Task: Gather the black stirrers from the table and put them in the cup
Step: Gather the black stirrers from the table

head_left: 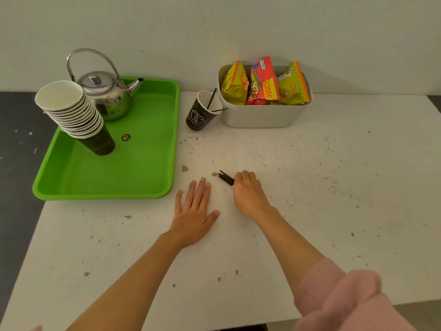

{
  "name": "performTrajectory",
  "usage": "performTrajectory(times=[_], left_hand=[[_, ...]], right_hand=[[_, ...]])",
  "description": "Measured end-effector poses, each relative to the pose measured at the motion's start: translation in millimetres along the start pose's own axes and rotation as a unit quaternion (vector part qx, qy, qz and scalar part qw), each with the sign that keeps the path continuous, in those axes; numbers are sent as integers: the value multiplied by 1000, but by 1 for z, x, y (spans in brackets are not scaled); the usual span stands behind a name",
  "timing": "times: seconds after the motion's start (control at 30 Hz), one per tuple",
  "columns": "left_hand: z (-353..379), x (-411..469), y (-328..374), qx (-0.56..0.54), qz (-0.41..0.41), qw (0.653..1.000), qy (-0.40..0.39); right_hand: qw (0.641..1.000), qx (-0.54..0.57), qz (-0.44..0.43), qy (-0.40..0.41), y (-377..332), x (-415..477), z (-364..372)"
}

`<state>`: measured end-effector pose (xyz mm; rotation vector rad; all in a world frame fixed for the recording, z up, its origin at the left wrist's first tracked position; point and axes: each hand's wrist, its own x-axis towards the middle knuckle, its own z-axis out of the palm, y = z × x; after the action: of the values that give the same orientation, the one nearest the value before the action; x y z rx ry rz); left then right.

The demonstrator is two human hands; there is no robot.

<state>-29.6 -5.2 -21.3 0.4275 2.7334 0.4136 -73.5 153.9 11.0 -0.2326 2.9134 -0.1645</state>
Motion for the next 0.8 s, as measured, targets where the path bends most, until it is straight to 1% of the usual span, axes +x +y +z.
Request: performTrajectory(times=[0.03,0.1,0.17,0.27,0.6,0.73,0.8], left_hand=[[0,0,0,3,0,1000,-1],[0,0,0,5,-1,1000,-1],[0,0,0,6,-2,1000,1],[1,0,0,7,-1,1000,2],[0,1,0,8,-1,1000,2],[0,1,0,10,2,1000,-2],[1,1,-1,5,2,1000,-4]], right_hand=[[1000,13,2,2,1,0,1],[997,78,17,4,6,-1,-1],[986,160,37,7,10,-3,-5],[966,249,69,-1,12,-7,-9],[920,381,89,-13,13,-5,-16],[872,472,118,-44,13,-2,-19],[833,534,131,-63,13,-1,-22]])
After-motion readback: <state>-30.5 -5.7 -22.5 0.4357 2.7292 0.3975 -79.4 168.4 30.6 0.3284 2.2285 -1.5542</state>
